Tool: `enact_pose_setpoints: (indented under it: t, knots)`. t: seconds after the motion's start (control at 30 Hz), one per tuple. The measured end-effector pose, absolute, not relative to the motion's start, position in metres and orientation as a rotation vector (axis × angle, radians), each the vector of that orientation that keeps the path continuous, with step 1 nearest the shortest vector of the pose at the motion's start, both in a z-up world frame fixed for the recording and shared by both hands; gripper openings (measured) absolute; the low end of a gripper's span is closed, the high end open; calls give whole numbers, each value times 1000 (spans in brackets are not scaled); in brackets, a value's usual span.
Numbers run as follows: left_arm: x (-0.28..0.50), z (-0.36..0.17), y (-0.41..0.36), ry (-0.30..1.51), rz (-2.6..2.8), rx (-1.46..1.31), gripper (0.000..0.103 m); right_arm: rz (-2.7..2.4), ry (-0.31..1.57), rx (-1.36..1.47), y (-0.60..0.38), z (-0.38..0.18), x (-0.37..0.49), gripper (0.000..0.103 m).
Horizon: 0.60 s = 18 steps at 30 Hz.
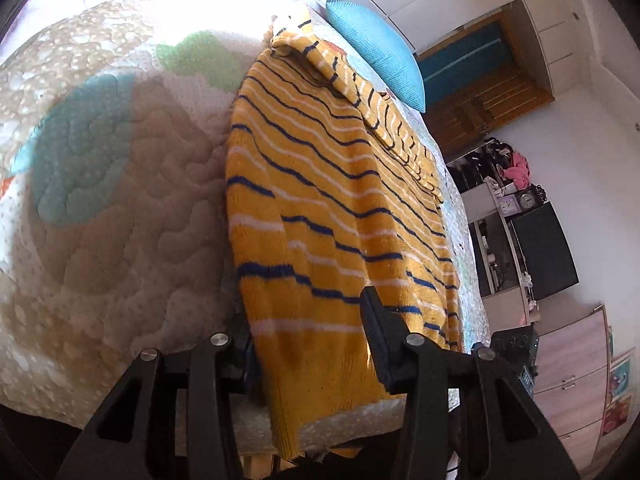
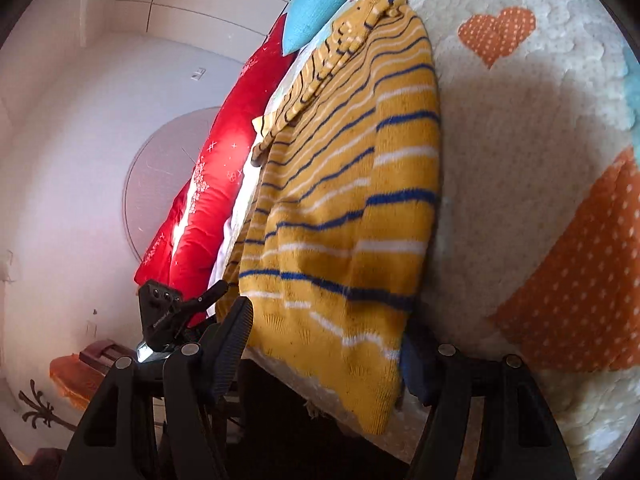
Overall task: Fold small clothes
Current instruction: 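Grasp the sweater hem with both grippers and lift it toward the collar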
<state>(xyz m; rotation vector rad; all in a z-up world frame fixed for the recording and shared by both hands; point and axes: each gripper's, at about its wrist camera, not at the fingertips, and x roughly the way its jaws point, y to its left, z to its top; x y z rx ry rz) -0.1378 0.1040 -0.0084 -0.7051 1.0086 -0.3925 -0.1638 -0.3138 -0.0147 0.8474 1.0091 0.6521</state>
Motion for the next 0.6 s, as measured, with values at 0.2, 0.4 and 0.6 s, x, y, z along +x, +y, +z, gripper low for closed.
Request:
enact_pose_setpoints:
  t: [0.2,0.4,0.6]
  knots:
    - [-138,-11,99,1005,-378,-702,43,561,1018,864,-310,-21,-161,25]
    - [-131,-8,100,1064,-315,-646,6,488,1035,926,-316,-27,-160,13]
    - [-152,23,114,987,-327,-632,6,556,1021,892,-326,0,-174,11]
